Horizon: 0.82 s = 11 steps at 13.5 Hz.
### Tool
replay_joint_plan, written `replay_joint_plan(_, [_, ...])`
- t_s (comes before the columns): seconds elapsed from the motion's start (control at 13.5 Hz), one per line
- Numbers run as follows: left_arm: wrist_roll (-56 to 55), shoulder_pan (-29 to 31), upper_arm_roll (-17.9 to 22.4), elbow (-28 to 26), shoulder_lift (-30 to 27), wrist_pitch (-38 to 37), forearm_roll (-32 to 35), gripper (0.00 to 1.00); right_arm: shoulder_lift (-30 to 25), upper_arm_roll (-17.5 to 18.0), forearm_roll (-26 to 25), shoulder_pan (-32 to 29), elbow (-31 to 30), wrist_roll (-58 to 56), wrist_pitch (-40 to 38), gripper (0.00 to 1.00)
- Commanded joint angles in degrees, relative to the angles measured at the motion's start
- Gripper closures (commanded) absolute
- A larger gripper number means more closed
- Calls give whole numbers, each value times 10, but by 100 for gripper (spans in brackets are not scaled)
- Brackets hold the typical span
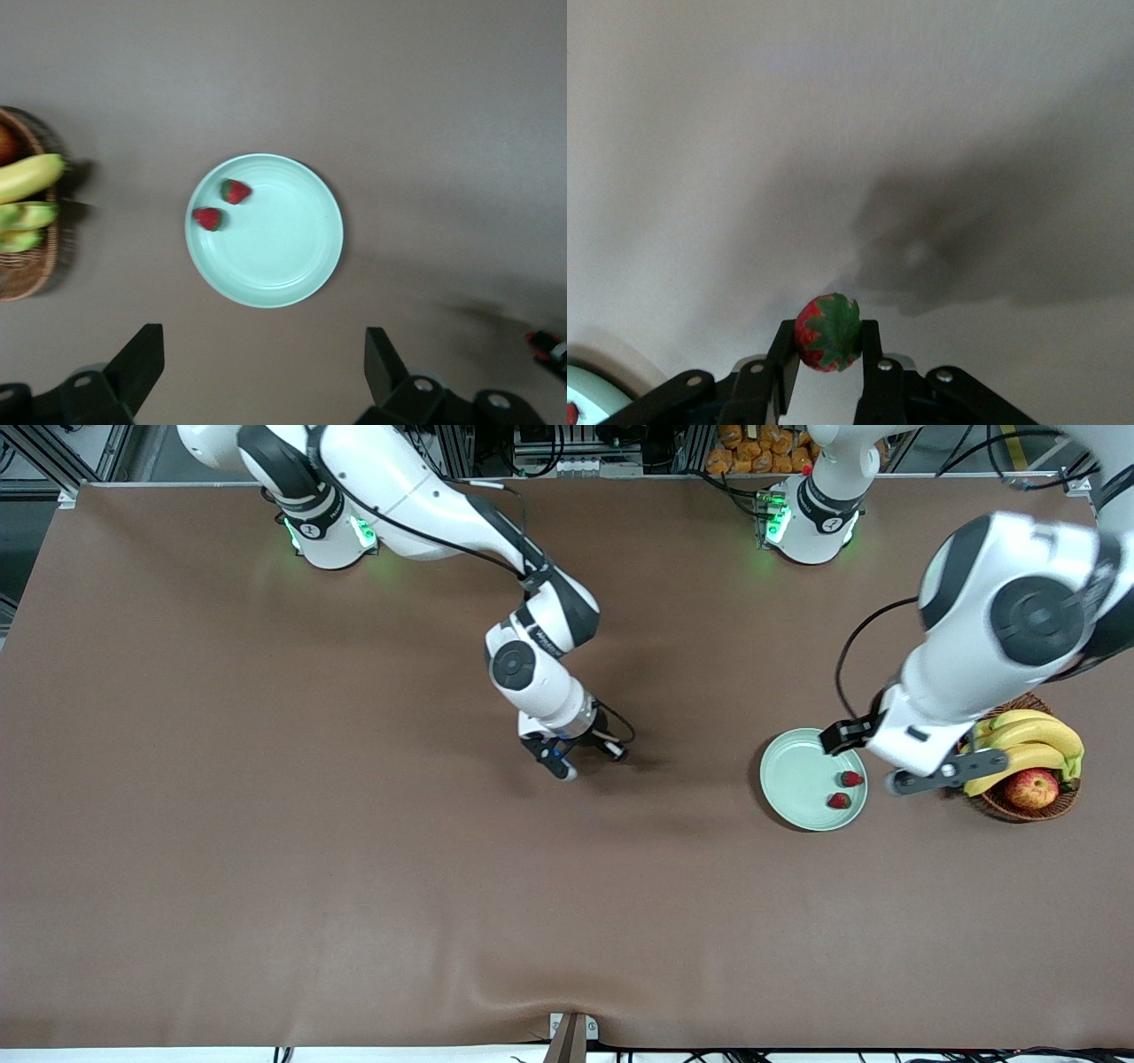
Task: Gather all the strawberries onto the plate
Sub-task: 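Carry the strawberry with the right gripper while the left gripper approaches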
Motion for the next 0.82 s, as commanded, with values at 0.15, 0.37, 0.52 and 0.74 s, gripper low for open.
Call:
replay_joint_plan(0.15, [-103,-40,-1,-71,14,92,-4,0,30,-5,7,19,39,15,19,0])
replay_joint_plan(0.37, [-152,-78,-1,-73,46,106,14,0,22,-10,-1,26,39,12,13,0])
replay_joint_plan(0.52, [-199,-92,-1,-73,65,107,28,0,8,-13,-2,2,39,10,-11,0])
replay_joint_plan(0.74, [-288,-129,0,-77,93,130,40,0,-21,-5,-16,-58,38,9,-56,0])
